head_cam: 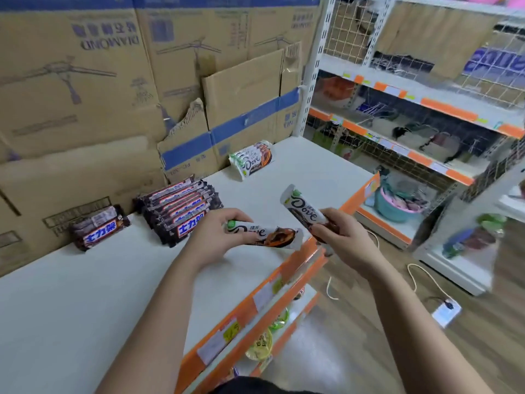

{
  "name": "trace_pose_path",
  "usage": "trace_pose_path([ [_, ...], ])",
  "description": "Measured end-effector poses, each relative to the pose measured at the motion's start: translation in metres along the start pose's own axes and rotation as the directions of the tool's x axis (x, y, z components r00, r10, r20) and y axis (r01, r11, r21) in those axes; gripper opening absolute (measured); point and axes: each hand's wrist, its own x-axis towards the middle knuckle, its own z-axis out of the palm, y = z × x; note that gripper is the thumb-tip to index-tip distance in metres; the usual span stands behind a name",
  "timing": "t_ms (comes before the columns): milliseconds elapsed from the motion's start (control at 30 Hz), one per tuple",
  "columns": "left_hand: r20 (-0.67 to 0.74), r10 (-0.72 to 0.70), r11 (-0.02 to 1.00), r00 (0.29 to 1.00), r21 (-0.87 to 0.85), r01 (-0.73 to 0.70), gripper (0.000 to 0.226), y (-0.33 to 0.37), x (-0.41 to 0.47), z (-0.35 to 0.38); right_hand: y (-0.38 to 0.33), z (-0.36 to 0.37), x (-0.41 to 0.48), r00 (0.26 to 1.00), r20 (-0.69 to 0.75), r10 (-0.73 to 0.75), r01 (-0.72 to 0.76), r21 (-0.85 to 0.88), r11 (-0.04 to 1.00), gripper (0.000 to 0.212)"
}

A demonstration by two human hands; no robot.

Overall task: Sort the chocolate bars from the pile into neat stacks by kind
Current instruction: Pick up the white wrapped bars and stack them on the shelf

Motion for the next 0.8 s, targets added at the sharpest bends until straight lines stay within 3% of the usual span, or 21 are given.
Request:
trace_pose_path([
  [133,-0.091,-0.076,0.997,0.993,0.01,0.077,0.018,-0.005,0.028,0.006,0.018,-0.01,0.06,0.999,-0.021,-0.027,0.026,-0.061,0.998,0.007],
  [300,-0.232,-0.169,0.985,0.958,-0.014,0.17,0.02,-0.008,0.054,0.017,0.033,-0.014,0.139,0.986,0.096,-0.134,0.14,-0.061,0.988,0.011],
  [433,-0.363,-0.214,0.966,0.907,0.062,0.253,0.018,-0.005,0.076,0.029,0.041,-0.014,0.196,0.943,0.234,-0.235,0.254,-0.054,0.966,0.018],
  [633,-0.494,-0.232,0.963,0.838,0.002,0.268,0.016,0.004,0.096,0.063,0.048,-0.016,0.268,0.852,0.368,-0.374,0.429,-0.081,0.899,0.023],
  [800,-0.598,-0.261,0.934,0.758,0.044,0.356,0.024,0.005,0.103,0.085,0.05,-0.011,0.307,0.806,0.373,-0.459,0.508,-0.038,0.861,0.023],
])
